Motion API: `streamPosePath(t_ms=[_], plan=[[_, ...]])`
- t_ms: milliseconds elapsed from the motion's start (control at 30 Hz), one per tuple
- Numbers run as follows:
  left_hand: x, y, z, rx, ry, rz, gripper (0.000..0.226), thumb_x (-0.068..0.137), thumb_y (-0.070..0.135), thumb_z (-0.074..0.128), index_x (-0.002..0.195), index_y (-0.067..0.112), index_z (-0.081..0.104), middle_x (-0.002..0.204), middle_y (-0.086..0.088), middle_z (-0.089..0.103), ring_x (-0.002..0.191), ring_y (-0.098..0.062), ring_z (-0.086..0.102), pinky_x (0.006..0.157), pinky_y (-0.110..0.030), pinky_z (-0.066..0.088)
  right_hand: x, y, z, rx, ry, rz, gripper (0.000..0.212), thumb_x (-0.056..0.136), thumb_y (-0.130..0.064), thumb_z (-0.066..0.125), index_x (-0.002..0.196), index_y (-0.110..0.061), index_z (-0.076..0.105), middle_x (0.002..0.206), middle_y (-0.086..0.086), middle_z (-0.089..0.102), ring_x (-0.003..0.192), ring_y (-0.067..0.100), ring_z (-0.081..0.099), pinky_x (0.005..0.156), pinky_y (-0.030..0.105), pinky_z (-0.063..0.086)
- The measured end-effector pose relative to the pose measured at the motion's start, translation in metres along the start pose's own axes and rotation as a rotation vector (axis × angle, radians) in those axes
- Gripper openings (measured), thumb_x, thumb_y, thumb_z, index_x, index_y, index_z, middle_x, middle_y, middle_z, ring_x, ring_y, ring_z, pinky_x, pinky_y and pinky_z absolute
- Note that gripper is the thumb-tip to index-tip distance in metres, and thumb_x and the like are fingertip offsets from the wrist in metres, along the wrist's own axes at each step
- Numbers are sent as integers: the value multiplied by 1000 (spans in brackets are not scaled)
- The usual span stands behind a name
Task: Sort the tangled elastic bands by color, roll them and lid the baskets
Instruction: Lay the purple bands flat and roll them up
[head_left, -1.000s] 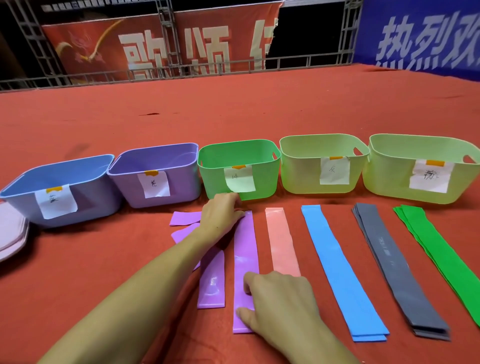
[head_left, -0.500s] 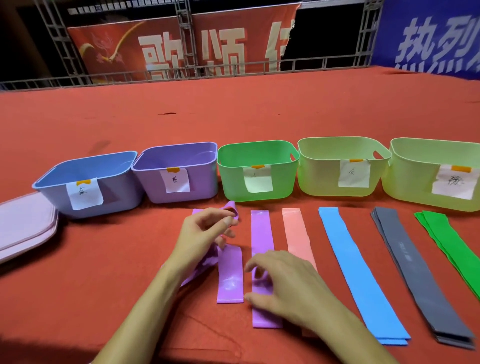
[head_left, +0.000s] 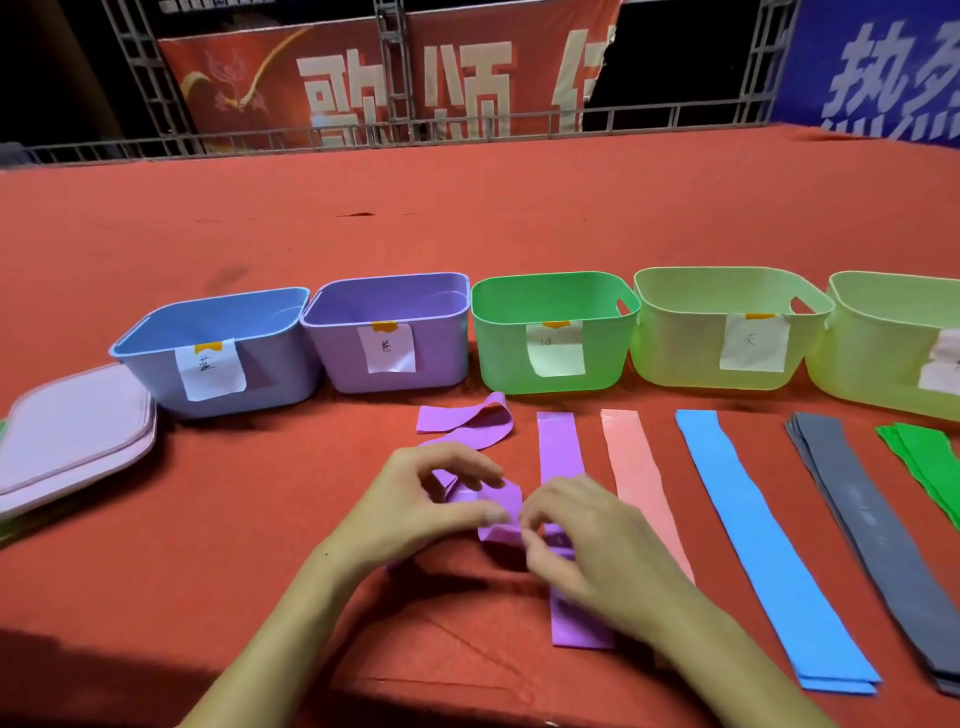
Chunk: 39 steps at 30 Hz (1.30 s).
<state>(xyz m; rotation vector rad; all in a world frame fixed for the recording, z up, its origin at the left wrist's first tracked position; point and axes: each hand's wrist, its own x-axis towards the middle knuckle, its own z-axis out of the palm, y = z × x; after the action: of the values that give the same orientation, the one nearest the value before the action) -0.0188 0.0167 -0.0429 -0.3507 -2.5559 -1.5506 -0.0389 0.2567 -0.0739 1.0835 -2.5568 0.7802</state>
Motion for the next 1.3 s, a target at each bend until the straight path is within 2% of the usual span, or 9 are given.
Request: streamPosePath(t_ms=[233, 300, 400, 567, 733, 833, 967, 1100, 1300], plan=[[1, 13, 11, 19, -38, 130, 11, 91, 16, 86, 99, 21, 81, 91, 10, 79, 76, -1, 65, 71, -19, 46, 7, 0, -13, 339, 318, 118, 9, 102, -25, 63, 102, -22, 72, 122, -8, 61, 117, 12, 64, 88, 28, 53], [4, 14, 11, -92, 28, 123, 12, 94, 11, 81, 98, 23, 80, 88, 6, 79, 76, -12, 70, 67, -36, 53, 8, -6, -13, 511, 313, 183, 14, 102, -30, 62, 109, -23, 72, 118, -11, 69, 115, 11, 67, 87, 22, 52], [11, 19, 11, -230, 158, 149, 17, 93, 5, 79, 91, 21, 77, 74, 4, 71, 62, -11, 59, 60, -27, 48, 10, -19, -7, 864, 156, 307, 38, 91, -41, 76, 126, -27, 67, 123, -12, 74, 119, 6, 68, 99, 27, 52], [18, 32, 6, -426, 297, 119, 18, 88, 20, 82, 76, 23, 69, 66, 7, 58, 56, -16, 47, 55, -22, 41, 8, -30, 18, 843, 28, 350, 68, 82, -23, 91, 139, -35, 56, 133, -16, 71, 130, 3, 62, 112, 35, 49], [26, 42, -2, -615, 347, 70, 27, 83, 28, 86, 69, 24, 63, 68, 3, 44, 64, -14, 42, 60, -31, 36, 13, -40, 25, 686, 67, 362, 39, 83, -33, 86, 119, -35, 72, 94, -6, 74, 83, 7, 69, 78, 20, 50], [29, 45, -7, -680, 379, 77, 17, 85, 21, 85, 75, 22, 72, 73, -1, 49, 70, -14, 49, 66, -34, 40, 12, -44, 30, 643, 64, 386, 23, 84, -42, 76, 105, -32, 78, 100, -10, 69, 88, 7, 66, 79, 22, 49], [34, 40, -14, -723, 472, 28, 17, 86, 24, 87, 90, 15, 74, 89, -13, 48, 78, -25, 42, 67, -40, 37, 11, -50, 27, 771, -14, 395, 15, 99, -20, 70, 113, -23, 73, 108, -11, 79, 100, 8, 73, 91, 30, 57], [43, 37, -24, -689, 571, -7, 14, 97, 15, 78, 83, 18, 75, 77, -4, 62, 65, -15, 52, 59, -30, 45, 10, -57, 21, 819, -7, 360, 8, 105, -19, 63, 111, -21, 67, 107, -5, 77, 100, 18, 72, 92, 38, 56], [67, 32, -21, -752, 678, -58, 14, 95, 14, 80, 84, 16, 71, 73, 3, 68, 62, -13, 58, 51, -24, 49, 9, -54, 5, 796, -17, 339, 37, 100, -8, 67, 129, -30, 59, 122, -11, 72, 107, 13, 70, 95, 32, 56]])
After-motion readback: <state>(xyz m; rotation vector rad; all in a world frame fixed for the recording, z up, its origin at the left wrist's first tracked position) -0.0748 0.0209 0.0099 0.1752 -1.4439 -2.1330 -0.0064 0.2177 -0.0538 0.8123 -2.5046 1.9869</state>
